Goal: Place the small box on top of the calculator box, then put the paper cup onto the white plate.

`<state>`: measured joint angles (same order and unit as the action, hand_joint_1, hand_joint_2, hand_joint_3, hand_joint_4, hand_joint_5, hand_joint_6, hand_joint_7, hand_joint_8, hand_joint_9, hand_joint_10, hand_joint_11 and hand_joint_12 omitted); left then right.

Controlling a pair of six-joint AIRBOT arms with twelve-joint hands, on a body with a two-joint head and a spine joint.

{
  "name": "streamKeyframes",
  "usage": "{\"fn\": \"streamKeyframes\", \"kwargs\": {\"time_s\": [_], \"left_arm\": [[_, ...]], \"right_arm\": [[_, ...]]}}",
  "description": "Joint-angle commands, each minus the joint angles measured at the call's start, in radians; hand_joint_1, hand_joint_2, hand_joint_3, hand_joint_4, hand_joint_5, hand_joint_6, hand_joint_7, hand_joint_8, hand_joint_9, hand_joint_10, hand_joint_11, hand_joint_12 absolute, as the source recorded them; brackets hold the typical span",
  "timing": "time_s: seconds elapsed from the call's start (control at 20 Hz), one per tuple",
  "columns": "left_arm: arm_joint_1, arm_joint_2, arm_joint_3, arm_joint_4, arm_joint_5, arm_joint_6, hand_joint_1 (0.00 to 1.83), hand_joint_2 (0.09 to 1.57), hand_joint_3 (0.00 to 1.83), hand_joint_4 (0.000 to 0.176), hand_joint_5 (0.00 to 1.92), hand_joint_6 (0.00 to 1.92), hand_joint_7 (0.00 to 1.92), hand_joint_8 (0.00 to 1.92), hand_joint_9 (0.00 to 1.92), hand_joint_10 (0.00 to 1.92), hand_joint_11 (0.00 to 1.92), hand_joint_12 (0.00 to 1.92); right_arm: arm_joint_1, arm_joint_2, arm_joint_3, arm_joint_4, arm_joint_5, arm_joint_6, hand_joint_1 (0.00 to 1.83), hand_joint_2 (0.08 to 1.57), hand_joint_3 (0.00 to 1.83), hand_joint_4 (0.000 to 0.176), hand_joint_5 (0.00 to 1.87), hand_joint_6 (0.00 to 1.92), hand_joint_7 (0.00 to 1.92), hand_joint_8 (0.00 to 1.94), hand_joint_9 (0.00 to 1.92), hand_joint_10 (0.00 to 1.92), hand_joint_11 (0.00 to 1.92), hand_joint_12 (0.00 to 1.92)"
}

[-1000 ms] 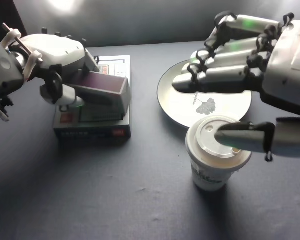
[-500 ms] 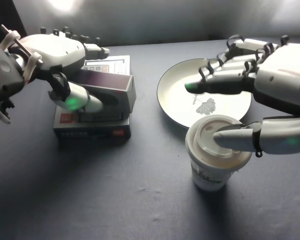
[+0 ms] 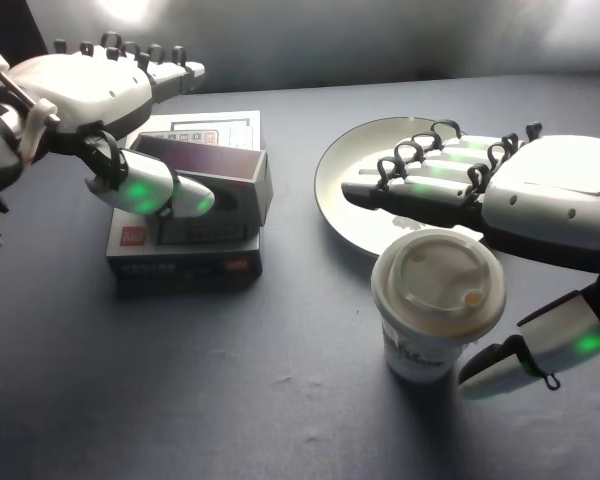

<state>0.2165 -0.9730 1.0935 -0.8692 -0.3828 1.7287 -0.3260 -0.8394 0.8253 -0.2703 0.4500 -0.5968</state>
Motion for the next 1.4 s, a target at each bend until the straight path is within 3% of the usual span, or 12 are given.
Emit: {"fn": "streamKeyframes", "kwargs": {"time_s": [0.0,0.1,0.25,0.35,0.5,0.6,0.65,0.75,0.85,1.0,1.15,1.35], "left_arm": [[-0.012,0.03,-0.009,0.029,-0.08,0.0,0.5,1.02,0.01,0.0,0.08,0.0,0.15,0.01,0.15,0.01,0.0,0.29],[-0.011,0.085,-0.063,0.052,-0.076,-0.007,0.42,1.03,0.01,0.0,0.05,0.0,0.13,0.0,0.12,0.0,0.0,0.23],[0.004,0.16,-0.126,0.202,-0.048,-0.145,0.45,1.02,0.0,0.0,0.07,0.0,0.14,0.0,0.15,0.0,0.0,0.32],[0.042,0.206,-0.159,0.399,-0.048,-0.351,0.48,1.03,0.0,0.0,0.07,0.0,0.13,0.0,0.14,0.0,0.0,0.31],[0.1,0.282,-0.224,0.641,-0.065,-0.58,0.48,1.02,0.0,0.0,0.11,0.01,0.15,0.0,0.16,0.0,0.0,0.41],[0.147,0.334,-0.257,0.848,-0.129,-0.757,0.49,1.02,0.0,0.0,0.12,0.0,0.17,0.0,0.19,0.01,0.0,0.47],[0.166,0.368,-0.269,1.007,-0.161,-0.889,0.49,1.02,0.0,0.0,0.12,0.0,0.17,0.0,0.19,0.01,0.0,0.47],[0.175,0.402,-0.277,1.193,-0.209,-1.029,0.5,1.02,0.0,0.0,0.12,0.0,0.17,0.01,0.19,0.01,0.0,0.48],[0.176,0.427,-0.283,1.338,-0.288,-1.084,0.48,1.03,0.0,0.0,0.11,0.0,0.17,0.0,0.2,0.0,0.0,0.48],[0.175,0.447,-0.299,1.475,-0.297,-1.129,0.46,1.04,0.0,0.0,0.13,0.01,0.18,0.01,0.2,0.01,0.0,0.45],[0.185,0.455,-0.307,1.634,-0.307,-1.246,0.41,1.05,0.0,0.0,0.16,0.01,0.23,0.01,0.25,0.01,0.0,0.53],[0.198,0.458,-0.307,1.689,-0.364,-1.28,0.35,1.08,0.0,0.0,0.16,0.0,0.23,0.0,0.24,0.0,0.0,0.49]], "right_arm": [[0.023,0.005,0.001,-0.01,0.091,0.022,0.9,0.78,0.0,0.0,0.0,0.0,0.0,0.0,0.0,0.0,0.0,0.0],[0.032,-0.003,0.002,-0.019,0.057,0.037,0.94,0.76,0.0,0.0,0.0,0.0,0.0,0.0,0.0,0.0,0.0,0.0],[0.031,-0.014,0.004,-0.072,0.043,0.077,0.99,0.74,0.0,0.0,0.0,0.0,0.0,0.0,0.0,0.0,0.0,0.0],[0.03,-0.027,0.012,-0.084,0.039,0.087,1.1,0.74,0.0,0.0,0.0,0.0,0.0,0.0,0.0,0.0,0.0,0.0],[0.03,-0.044,0.028,-0.084,0.041,0.091,1.16,0.78,0.0,0.0,0.0,0.0,0.0,0.0,0.0,0.0,0.0,0.0],[0.03,-0.052,0.039,-0.084,0.043,0.091,1.17,0.8,0.01,0.0,0.0,0.0,0.0,0.0,0.0,0.0,0.0,0.0],[0.03,-0.061,0.051,-0.084,0.044,0.091,1.17,0.8,0.01,0.0,0.0,0.0,0.0,0.0,0.0,0.0,0.0,0.0],[0.03,-0.069,0.065,-0.084,0.044,0.092,1.17,0.8,0.01,0.0,0.0,0.0,0.0,0.0,0.0,0.0,0.0,0.0],[0.021,-0.078,0.077,-0.084,0.043,0.092,1.37,0.88,0.04,0.0,0.0,0.0,0.0,0.0,0.0,0.0,0.0,0.0],[0.007,-0.088,0.085,-0.084,0.044,0.092,1.41,0.92,0.04,0.0,0.0,0.0,0.0,0.0,0.0,0.0,0.0,0.0],[0.0,-0.09,0.085,-0.086,0.044,0.092,1.36,0.98,0.05,0.0,0.0,0.0,0.0,0.0,0.0,0.0,0.0,0.0],[-0.005,-0.09,0.085,-0.086,0.044,0.092,1.36,0.99,0.03,0.0,0.0,0.0,0.0,0.0,0.0,0.0,0.01,0.01]]}}
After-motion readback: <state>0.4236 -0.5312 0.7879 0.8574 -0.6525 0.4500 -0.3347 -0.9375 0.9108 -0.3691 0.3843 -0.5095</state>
